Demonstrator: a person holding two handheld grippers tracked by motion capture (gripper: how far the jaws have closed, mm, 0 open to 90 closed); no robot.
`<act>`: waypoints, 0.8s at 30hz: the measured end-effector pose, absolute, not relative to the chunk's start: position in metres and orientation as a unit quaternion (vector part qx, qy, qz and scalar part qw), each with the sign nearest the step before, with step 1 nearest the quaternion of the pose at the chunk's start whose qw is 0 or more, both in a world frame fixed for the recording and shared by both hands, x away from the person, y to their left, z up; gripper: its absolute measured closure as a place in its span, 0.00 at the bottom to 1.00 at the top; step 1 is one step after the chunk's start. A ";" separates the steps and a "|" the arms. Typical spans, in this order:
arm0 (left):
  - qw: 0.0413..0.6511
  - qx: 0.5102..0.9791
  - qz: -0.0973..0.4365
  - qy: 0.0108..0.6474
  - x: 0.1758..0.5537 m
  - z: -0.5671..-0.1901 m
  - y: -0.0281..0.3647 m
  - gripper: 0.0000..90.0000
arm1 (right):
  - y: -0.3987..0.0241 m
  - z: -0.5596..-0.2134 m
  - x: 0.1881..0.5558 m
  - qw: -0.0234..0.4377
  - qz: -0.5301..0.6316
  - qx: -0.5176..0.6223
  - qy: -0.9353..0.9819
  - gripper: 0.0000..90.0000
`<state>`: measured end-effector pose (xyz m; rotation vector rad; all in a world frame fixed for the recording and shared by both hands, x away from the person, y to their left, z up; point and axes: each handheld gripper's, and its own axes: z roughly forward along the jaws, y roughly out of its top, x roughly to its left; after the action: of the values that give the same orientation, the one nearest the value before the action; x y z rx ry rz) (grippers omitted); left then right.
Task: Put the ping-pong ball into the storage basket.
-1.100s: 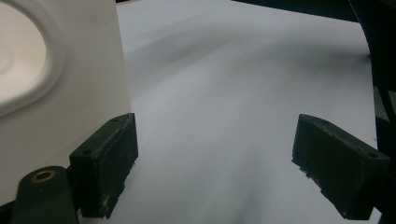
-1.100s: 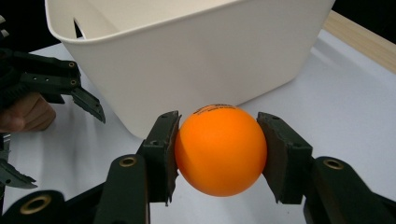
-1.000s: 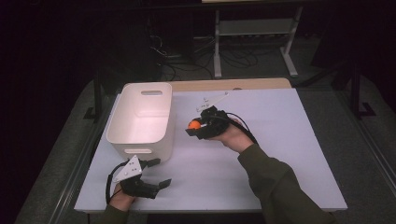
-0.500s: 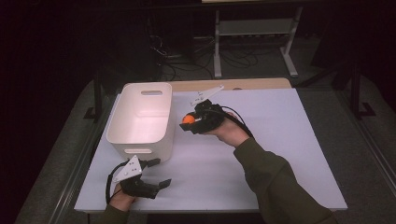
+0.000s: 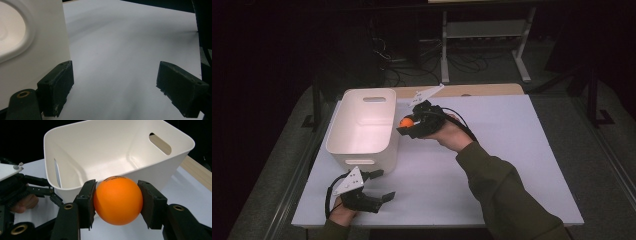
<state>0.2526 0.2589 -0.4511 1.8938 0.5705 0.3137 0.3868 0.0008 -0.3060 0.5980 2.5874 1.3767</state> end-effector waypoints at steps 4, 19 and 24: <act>0.539 0.796 0.132 0.240 0.253 -0.451 0.259 0.16 | 0.006 -0.303 0.388 0.075 0.459 0.195 0.863 0.55; 0.540 0.796 0.132 0.240 0.253 -0.451 0.259 0.16 | 0.028 -0.297 0.397 0.071 0.463 0.188 0.863 0.55; 0.541 0.795 0.132 0.240 0.252 -0.451 0.259 0.16 | 0.037 -0.296 0.399 0.068 0.463 0.185 0.864 0.55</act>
<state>0.2524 0.2594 -0.4510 1.8901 0.5700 0.3143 0.3995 0.0370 -0.2965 0.5581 2.6030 1.3966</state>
